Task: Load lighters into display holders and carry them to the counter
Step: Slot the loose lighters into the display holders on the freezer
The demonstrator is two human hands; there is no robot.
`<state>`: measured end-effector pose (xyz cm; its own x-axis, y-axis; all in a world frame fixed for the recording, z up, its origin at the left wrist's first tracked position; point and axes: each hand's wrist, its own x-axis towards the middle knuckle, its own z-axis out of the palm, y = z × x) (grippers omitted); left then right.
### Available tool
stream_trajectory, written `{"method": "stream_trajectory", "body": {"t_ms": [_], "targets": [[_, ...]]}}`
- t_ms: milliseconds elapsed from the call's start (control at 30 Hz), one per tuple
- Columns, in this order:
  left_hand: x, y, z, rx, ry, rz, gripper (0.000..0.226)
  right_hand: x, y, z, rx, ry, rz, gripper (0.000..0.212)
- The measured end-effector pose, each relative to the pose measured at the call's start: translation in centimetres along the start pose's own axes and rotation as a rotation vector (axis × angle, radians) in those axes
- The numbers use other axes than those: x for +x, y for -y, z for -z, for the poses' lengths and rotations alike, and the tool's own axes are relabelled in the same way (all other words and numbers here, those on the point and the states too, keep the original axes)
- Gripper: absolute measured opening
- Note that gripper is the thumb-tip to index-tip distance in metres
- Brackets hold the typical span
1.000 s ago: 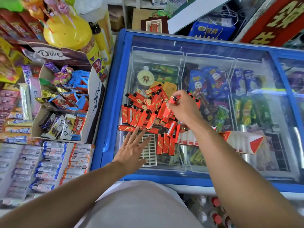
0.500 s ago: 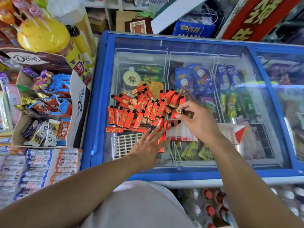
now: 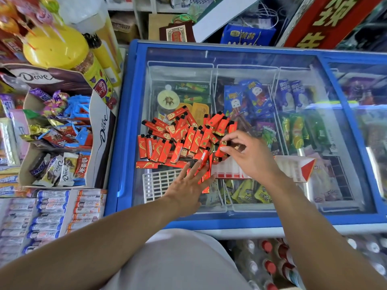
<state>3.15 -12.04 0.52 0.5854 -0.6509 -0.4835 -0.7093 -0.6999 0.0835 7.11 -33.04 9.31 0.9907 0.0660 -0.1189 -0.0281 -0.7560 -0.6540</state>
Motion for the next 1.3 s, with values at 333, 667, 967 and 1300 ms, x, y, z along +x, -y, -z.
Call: {"method": "stream_trajectory", "body": {"t_ms": [333, 667, 967, 1300], "targets": [[-0.7, 0.4, -1.2, -0.029, 0.048, -0.003, 0.099, 0.9, -1.7, -2.6, -0.123, 0.055, 0.012, 0.018], [-0.4, 0.6, -1.9, -0.091, 0.057, -0.015, 0.101, 0.6, -2.1, -2.9, -0.273, 0.101, 0.058, 0.027], [-0.4, 0.5, -1.9, -0.083, 0.062, -0.01, 0.104, 1.0, -1.9, -2.6, -0.234, 0.096, 0.036, 0.028], [-1.0, 1.4, -1.5, -0.189, -0.031, -0.053, 0.09, 6.5, -3.9, -0.9, 0.004, -0.078, -0.405, 0.043]]}}
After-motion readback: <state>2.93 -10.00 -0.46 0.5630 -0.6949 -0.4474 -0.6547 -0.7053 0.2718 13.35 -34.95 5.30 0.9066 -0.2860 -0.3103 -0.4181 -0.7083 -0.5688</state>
